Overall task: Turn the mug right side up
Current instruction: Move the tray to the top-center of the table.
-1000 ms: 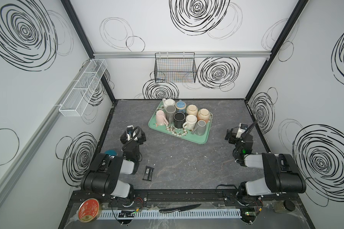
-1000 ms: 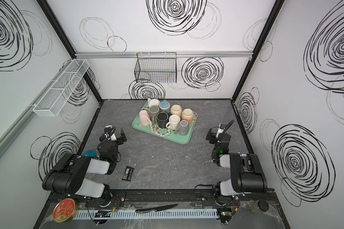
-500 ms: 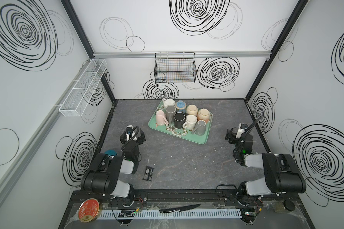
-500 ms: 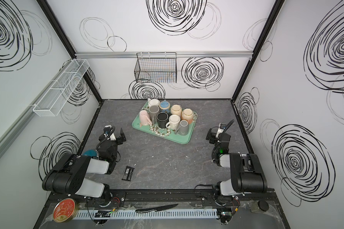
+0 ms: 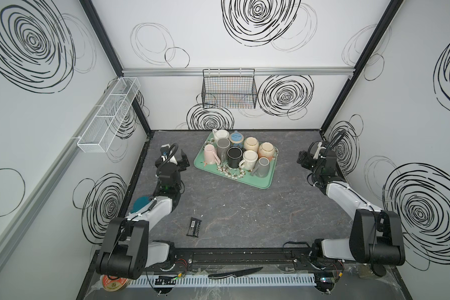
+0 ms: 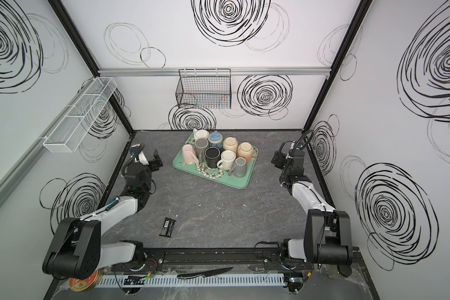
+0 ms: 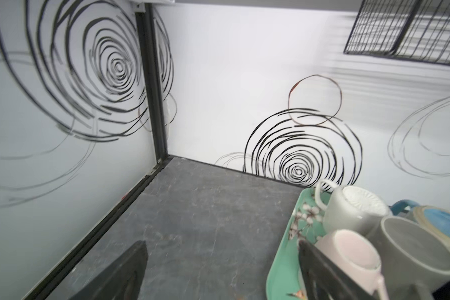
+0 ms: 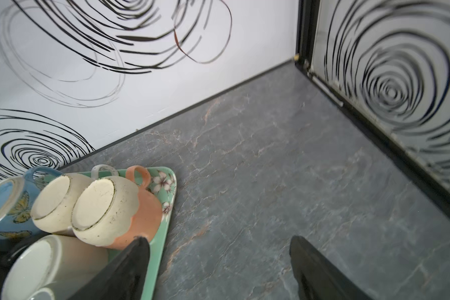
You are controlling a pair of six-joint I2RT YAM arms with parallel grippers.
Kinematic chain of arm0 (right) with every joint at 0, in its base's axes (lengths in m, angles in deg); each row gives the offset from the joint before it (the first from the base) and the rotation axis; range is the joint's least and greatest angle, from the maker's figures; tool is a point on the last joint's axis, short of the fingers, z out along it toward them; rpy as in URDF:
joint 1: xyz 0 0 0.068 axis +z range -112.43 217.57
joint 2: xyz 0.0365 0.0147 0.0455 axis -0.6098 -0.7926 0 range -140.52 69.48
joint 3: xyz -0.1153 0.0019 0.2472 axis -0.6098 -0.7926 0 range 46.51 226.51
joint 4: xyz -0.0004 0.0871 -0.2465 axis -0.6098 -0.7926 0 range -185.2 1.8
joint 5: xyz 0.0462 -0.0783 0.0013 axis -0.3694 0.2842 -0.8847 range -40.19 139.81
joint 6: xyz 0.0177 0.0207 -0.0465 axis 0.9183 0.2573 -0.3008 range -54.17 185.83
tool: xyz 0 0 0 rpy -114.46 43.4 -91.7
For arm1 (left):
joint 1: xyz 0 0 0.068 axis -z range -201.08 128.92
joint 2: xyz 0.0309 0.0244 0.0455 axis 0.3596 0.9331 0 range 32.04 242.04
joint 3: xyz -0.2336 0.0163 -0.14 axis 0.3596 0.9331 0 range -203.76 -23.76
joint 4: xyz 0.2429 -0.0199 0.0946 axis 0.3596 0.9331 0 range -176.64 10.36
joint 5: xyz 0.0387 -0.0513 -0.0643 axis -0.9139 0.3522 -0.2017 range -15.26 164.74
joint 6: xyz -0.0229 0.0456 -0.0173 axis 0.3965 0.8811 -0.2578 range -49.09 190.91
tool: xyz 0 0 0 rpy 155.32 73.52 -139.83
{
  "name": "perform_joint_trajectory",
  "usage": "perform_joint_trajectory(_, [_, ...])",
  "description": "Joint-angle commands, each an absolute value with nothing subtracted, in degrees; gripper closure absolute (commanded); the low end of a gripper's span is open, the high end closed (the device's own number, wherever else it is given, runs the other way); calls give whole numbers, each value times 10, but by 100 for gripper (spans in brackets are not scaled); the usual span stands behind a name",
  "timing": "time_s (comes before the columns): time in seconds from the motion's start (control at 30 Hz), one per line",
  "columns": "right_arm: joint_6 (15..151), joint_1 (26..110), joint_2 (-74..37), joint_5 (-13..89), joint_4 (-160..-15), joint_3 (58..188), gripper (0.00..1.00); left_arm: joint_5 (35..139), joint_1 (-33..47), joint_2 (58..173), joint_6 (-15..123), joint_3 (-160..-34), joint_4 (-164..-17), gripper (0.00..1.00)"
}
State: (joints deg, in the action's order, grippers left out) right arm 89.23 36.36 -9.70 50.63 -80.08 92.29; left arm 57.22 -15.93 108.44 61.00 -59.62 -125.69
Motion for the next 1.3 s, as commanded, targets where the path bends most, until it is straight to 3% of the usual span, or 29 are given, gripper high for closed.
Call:
perform_joint_trajectory(0.0, [1019,366,-123,458,-979,969,14,666,-154,1153,520,-716,-1050,14])
perform_joint_trajectory(0.23, [1058,394,-178,380,-982,952,29,807,-169,1311,469,-867,-946,29])
perform_joint_trajectory(0.53, [1075,431,-269,325,-968,963,41,852,-204,1452,431,-987,-880,36])
perform_joint_trajectory(0.63, [1075,439,-312,288,-956,982,46,866,-212,1486,425,-1013,-866,46])
perform_joint_trajectory(0.83, [1073,453,-382,249,-948,1036,56,884,-221,1516,416,-1016,-872,46])
perform_joint_trajectory(1.27, [1022,470,-510,241,-1011,1204,97,892,-228,1526,405,-963,-886,57])
